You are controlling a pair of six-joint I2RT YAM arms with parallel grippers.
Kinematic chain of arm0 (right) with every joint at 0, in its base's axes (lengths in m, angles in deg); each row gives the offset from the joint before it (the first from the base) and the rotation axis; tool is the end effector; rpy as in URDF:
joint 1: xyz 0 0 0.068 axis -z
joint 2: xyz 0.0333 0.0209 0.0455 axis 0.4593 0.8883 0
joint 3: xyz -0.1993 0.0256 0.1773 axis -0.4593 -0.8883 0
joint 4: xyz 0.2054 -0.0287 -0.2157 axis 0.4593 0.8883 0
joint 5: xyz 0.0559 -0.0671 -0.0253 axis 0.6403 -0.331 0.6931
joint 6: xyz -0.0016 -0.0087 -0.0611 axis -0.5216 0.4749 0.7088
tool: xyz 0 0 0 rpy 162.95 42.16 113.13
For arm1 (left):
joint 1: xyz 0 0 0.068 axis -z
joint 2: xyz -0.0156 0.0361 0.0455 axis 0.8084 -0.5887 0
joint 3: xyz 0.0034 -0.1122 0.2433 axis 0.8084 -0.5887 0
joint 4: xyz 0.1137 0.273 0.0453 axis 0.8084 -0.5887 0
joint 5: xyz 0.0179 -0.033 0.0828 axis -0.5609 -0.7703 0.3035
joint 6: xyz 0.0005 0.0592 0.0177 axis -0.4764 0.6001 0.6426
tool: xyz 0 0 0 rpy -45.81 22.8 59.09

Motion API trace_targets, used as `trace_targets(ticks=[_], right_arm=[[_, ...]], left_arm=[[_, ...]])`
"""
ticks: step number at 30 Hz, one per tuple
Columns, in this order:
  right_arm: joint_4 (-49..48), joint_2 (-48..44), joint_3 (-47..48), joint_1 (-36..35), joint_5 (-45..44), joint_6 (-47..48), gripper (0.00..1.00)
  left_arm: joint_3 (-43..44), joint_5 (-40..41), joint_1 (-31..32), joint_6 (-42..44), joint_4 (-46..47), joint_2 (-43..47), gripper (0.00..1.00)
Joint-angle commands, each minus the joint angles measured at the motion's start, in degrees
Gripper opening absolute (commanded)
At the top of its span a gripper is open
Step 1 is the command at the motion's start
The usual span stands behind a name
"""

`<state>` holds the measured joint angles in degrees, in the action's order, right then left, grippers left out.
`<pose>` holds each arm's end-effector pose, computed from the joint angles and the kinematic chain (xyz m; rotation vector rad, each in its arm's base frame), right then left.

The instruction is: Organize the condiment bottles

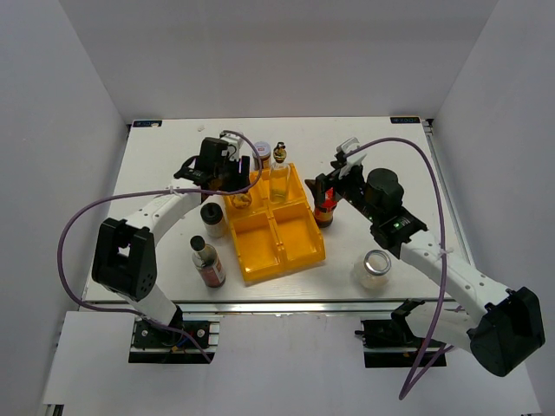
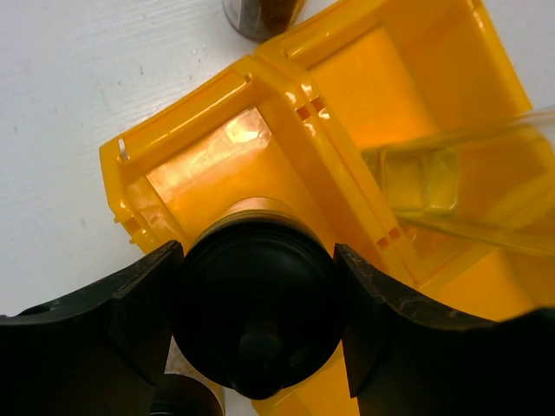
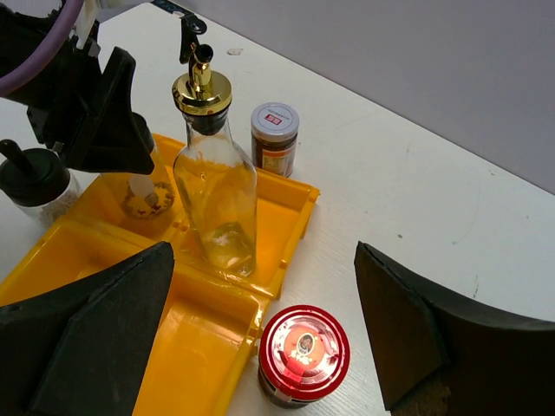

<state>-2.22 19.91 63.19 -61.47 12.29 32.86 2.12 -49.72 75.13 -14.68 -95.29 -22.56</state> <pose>0.2589 0.1772 0.3203 -0.5478 1.5015 0.4326 0.3764 -0.1479 0.2313 0.2957 2.3276 -0.2936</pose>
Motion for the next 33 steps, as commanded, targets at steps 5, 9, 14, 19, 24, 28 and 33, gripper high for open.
trace_targets(ticks=[5,9,14,19,24,28,33], right_arm=[[-3.7,-0.9,-1.2,0.4,-0.8,-0.6,0.89],[-4.3,-0.9,-1.8,0.4,-0.7,-0.8,0.89],[-4.3,-1.1,-2.7,0.4,-1.3,-0.8,0.89],[-4.4,-1.9,-2.9,0.5,-1.5,-0.7,0.89],[-4.4,-2.9,-3.3,0.5,-1.5,-0.6,0.89],[-4.4,-3.9,-3.6,0.6,-1.5,-0.6,0.89],[-4.3,-4.7,-3.7,0.6,-1.5,-0.5,0.89]], left_arm=[[-3.2,-0.5,1.0,-1.0,4.3,4.7,0.59],[-4.4,-1.2,1.4,-0.9,4.8,4.4,0.64],[-4.5,-0.9,1.8,-0.7,4.5,3.9,0.91],[-3.7,0.3,1.8,-0.4,3.1,4.6,0.98],[-1.2,4.8,1.8,-0.9,0.3,6.7,0.98],[0.8,11.4,1.8,-2.6,-3.4,9.6,0.98],[3.4,25.1,1.8,-10.9,-12.1,10.8,0.98]])
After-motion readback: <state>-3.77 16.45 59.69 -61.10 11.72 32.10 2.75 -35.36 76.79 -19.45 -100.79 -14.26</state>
